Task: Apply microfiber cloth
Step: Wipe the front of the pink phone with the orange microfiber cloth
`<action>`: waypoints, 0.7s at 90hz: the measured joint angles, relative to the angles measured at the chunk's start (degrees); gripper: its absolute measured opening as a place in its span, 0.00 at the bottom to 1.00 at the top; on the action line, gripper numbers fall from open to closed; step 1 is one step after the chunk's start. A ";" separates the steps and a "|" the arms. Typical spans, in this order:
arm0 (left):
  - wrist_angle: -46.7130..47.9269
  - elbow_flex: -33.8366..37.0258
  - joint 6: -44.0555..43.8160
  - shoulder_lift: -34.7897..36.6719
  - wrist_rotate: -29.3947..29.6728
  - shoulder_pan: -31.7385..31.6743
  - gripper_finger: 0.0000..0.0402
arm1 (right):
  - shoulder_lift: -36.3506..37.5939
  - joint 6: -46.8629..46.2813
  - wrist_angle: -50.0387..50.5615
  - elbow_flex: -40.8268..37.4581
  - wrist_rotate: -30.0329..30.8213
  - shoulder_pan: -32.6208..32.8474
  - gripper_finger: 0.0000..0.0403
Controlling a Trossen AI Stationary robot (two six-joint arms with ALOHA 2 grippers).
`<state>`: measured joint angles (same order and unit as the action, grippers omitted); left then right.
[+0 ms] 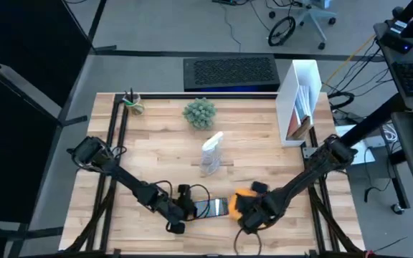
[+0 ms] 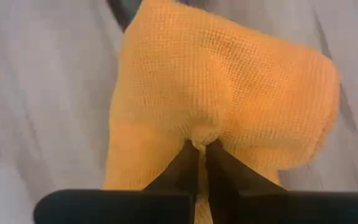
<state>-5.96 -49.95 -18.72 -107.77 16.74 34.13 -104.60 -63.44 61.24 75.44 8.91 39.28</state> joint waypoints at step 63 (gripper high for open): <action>10.87 -4.94 2.74 5.92 4.23 0.07 0.12 | 1.09 -12.11 -11.14 0.07 13.72 4.69 0.54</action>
<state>4.92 -54.90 -15.98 -101.85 20.97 34.20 -103.51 -75.55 50.11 75.52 22.63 43.96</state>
